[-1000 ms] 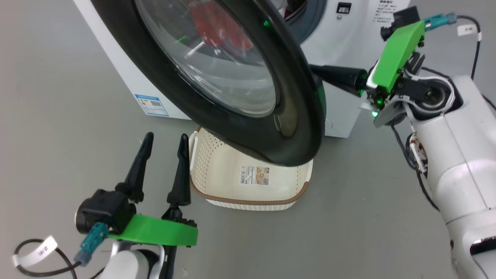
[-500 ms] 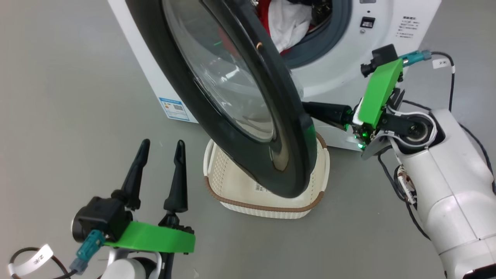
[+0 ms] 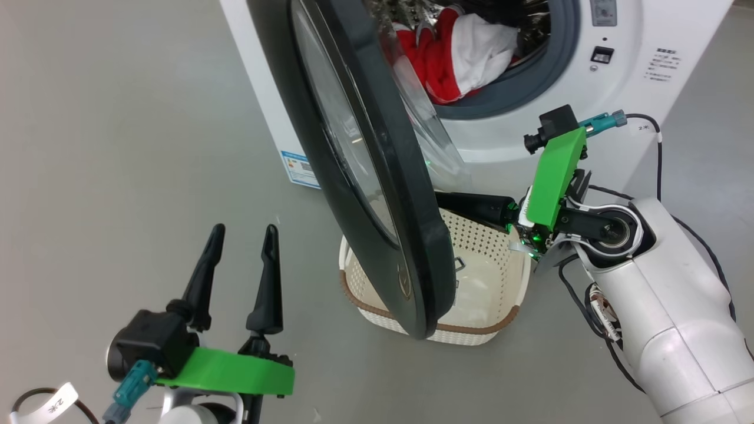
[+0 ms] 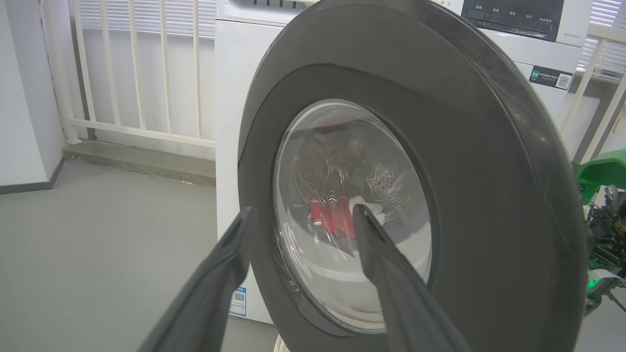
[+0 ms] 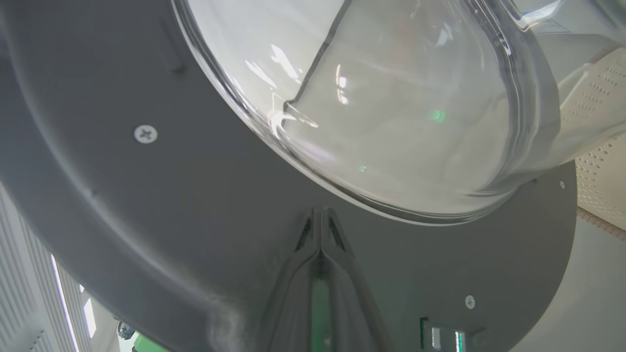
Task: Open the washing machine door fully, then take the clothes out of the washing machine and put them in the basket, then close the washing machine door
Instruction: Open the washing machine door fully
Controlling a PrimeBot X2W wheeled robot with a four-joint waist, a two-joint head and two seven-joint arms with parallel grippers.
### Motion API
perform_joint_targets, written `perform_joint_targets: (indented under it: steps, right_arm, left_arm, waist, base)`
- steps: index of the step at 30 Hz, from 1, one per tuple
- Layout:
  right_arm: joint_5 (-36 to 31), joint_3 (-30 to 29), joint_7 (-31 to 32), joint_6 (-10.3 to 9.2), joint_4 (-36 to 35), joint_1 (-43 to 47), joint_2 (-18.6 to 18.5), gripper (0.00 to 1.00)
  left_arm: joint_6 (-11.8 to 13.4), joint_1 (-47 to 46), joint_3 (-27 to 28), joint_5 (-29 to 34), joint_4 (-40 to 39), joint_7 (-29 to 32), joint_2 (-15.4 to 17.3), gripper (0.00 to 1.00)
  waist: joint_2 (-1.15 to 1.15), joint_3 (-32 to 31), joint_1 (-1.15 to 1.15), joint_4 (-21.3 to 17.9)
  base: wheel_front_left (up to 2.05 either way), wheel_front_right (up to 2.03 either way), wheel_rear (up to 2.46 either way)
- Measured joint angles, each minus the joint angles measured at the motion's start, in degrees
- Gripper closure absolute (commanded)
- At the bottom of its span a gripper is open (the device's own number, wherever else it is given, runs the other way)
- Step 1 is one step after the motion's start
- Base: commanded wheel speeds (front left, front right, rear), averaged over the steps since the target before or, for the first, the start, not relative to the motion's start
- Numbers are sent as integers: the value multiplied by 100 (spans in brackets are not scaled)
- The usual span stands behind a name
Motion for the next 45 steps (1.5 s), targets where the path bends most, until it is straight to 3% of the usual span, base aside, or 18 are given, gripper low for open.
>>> perform_joint_targets:
  steps: [13,34,45]
  right_arm:
    - [346,396,-59,-1,-26,16,-13,100]
    - [799,1216,-257,-7,-311,260,-34,100]
    - [1382,1817,-587,-7,-446,256,-290,100]
  left_arm:
    - [90,121,-2,-52,-52,22,24,0]
    - [169,227,-7,-101,-111,23,57,0]
    - [203,228,-38,-109,-121,24,70,0]
  waist:
    - [0,-113,0,329]
    - [0,-241,0,476]
    - [0,-216,0,560]
  base:
    - [0,0,0]
    - [0,0,0]
    - [0,0,0]
